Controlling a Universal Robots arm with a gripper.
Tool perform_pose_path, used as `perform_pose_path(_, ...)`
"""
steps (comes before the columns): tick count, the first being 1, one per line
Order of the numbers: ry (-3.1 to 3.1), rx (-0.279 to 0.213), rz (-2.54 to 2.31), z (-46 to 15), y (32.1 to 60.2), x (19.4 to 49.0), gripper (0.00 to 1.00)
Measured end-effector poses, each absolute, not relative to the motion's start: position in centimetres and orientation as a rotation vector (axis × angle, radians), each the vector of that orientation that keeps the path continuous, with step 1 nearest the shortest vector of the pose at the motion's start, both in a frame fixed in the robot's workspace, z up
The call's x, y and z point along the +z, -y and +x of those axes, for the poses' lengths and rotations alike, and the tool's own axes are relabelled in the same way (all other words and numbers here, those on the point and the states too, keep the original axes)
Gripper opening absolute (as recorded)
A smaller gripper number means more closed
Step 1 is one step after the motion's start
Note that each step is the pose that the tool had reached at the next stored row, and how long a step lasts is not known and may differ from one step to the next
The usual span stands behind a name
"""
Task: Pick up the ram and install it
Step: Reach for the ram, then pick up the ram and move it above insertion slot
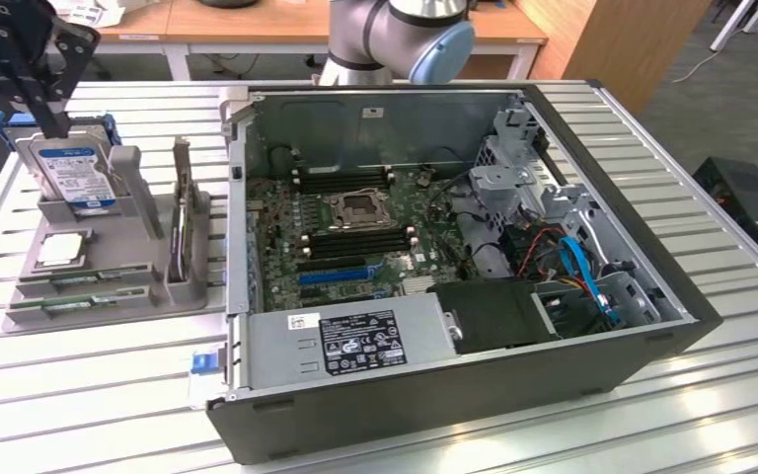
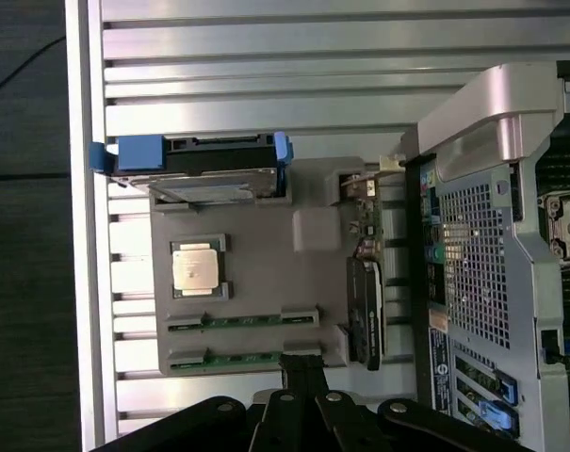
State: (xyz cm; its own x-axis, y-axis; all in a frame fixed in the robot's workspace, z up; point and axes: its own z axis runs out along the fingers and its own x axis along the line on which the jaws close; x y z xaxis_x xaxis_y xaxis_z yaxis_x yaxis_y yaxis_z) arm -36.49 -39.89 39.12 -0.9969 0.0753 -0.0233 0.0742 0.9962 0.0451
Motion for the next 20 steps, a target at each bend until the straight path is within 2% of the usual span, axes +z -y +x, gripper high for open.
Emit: perform_pose_path(20,-3.114,0.069,0.117,-38.5,39.9,39.1,0.11)
